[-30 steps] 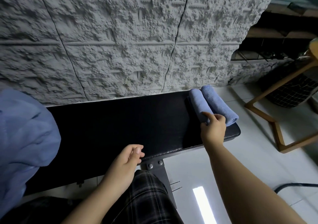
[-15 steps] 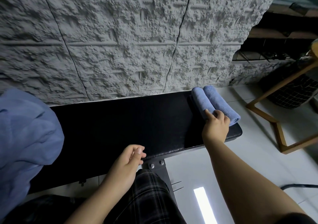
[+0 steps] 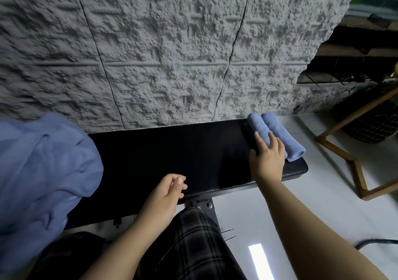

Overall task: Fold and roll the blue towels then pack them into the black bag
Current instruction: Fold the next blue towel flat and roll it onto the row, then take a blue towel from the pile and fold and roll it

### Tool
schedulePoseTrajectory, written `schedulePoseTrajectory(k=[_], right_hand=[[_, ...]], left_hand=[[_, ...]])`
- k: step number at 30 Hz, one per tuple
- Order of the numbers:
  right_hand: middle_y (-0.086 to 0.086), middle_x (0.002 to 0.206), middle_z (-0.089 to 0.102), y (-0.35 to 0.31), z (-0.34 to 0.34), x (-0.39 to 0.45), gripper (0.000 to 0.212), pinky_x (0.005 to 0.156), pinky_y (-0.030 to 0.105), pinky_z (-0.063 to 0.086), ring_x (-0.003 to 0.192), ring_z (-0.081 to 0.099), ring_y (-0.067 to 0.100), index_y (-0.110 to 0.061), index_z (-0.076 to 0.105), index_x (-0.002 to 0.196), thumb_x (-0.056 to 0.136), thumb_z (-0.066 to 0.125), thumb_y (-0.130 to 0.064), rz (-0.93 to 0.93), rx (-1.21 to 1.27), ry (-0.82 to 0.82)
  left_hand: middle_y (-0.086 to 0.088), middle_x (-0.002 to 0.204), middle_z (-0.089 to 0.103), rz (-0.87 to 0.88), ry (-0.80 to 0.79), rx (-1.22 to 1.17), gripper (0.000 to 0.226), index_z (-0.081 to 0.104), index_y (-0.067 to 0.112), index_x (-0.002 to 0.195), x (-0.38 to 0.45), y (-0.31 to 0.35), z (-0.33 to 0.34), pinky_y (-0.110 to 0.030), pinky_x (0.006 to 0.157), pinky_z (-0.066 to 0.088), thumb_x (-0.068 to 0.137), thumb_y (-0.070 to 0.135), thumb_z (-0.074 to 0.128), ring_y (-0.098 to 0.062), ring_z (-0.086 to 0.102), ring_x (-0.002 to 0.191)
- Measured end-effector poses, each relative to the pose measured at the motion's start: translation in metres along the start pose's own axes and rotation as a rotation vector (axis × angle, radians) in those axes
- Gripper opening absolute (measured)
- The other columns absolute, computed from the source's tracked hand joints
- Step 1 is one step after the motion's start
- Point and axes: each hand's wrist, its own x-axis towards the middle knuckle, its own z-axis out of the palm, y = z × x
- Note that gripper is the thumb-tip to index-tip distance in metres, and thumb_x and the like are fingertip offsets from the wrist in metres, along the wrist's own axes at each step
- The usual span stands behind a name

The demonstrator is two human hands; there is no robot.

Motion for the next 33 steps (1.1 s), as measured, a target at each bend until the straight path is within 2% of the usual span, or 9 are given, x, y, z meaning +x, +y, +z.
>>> schedulePoseTrajectory(k=[3, 6, 12, 18, 22, 25, 27, 30, 33], right_hand=[[0.025, 0.133, 0.050, -0.033, -0.009, -0.019, 0.054, 0.099, 0.053, 0.038, 0.119, 0.044, 0.046, -0.013, 0.062, 0.124, 0.072, 0.067, 0.001, -0.089, 0.094, 0.118], [0.021, 0.137, 0.048, -0.068, -0.017, -0.048, 0.055, 0.104, 0.048, 0.036, 0.124, 0.039, 0.040, -0.016, 0.060, 0.127, 0.074, 0.068, -0.001, -0.166, 0.217, 0.129], [0.009, 0.138, 0.047, -0.141, -0.036, -0.099, 0.045, 0.109, 0.035, 0.030, 0.128, 0.035, 0.027, -0.022, 0.056, 0.128, 0.084, 0.055, -0.016, -0.341, 0.465, 0.021], [0.001, 0.137, 0.048, -0.195, -0.053, -0.142, 0.044, 0.107, 0.028, 0.031, 0.127, 0.037, 0.014, -0.021, 0.055, 0.130, 0.087, 0.055, -0.031, -0.484, 0.601, -0.196], [-0.003, 0.129, 0.052, -0.209, -0.060, -0.157, 0.044, 0.103, 0.022, 0.030, 0.123, 0.039, 0.008, -0.021, 0.055, 0.129, 0.087, 0.057, -0.032, -0.539, 0.617, -0.280], [-0.006, 0.124, 0.054, -0.213, -0.067, -0.161, 0.041, 0.100, 0.011, 0.026, 0.119, 0.042, 0.007, -0.023, 0.057, 0.127, 0.087, 0.061, -0.028, -0.537, 0.620, -0.340], [-0.007, 0.122, 0.054, -0.214, -0.073, -0.163, 0.038, 0.095, 0.004, 0.024, 0.116, 0.043, 0.006, -0.024, 0.058, 0.127, 0.089, 0.061, -0.028, -0.545, 0.604, -0.393], [-0.011, 0.120, 0.054, -0.210, -0.082, -0.166, 0.035, 0.092, 0.002, 0.025, 0.113, 0.042, 0.003, -0.024, 0.058, 0.125, 0.091, 0.061, -0.028, -0.544, 0.581, -0.436], [-0.012, 0.119, 0.055, -0.207, -0.090, -0.166, 0.033, 0.090, 0.003, 0.028, 0.112, 0.045, 0.003, -0.024, 0.059, 0.124, 0.092, 0.059, -0.029, -0.516, 0.552, -0.458]], left_hand=[[0.013, 0.102, 0.062, 0.033, 0.029, 0.013, 0.018, 0.052, 0.038, 0.098, -0.006, 0.001, -0.011, -0.021, 0.082, 0.044, 0.096, 0.040, 0.035, -0.001, 0.059, 0.096], [0.016, 0.100, 0.062, 0.091, 0.086, 0.108, 0.014, 0.051, 0.042, 0.095, -0.013, -0.002, -0.028, -0.019, 0.079, 0.043, 0.096, 0.039, 0.037, 0.000, 0.057, 0.097], [0.002, 0.101, 0.064, 0.147, 0.307, 0.240, 0.013, 0.059, 0.020, 0.103, -0.027, -0.016, -0.078, -0.021, 0.077, 0.042, 0.093, 0.023, 0.053, -0.014, 0.059, 0.098], [-0.011, 0.111, 0.058, 0.397, 0.588, 0.781, 0.019, 0.067, 0.012, 0.091, -0.039, -0.031, -0.148, -0.043, 0.090, 0.044, 0.075, 0.021, 0.059, -0.031, 0.046, 0.108], [-0.022, 0.134, 0.041, 0.144, 0.780, 0.873, 0.051, 0.058, 0.007, 0.114, -0.047, -0.037, -0.187, -0.056, 0.095, 0.036, 0.067, 0.007, 0.076, -0.043, 0.036, 0.121], [-0.020, 0.140, 0.035, -0.051, 0.689, 0.857, 0.078, 0.036, 0.007, 0.137, -0.049, -0.040, -0.203, -0.051, 0.100, 0.033, 0.072, 0.021, 0.077, -0.041, 0.034, 0.127], [-0.021, 0.140, 0.036, -0.162, 0.667, 0.836, 0.087, 0.027, 0.005, 0.141, -0.049, -0.041, -0.213, -0.048, 0.101, 0.031, 0.074, 0.032, 0.076, -0.039, 0.033, 0.128], [-0.023, 0.129, 0.046, -0.234, 0.666, 0.868, 0.061, 0.045, 0.003, 0.127, -0.047, -0.033, -0.229, -0.047, 0.098, 0.036, 0.082, 0.039, 0.066, -0.039, 0.040, 0.120], [-0.025, 0.110, 0.054, -0.141, 0.687, 0.911, 0.029, 0.059, -0.001, 0.101, -0.047, -0.023, -0.238, -0.047, 0.086, 0.042, 0.088, 0.025, 0.059, -0.040, 0.046, 0.107]])
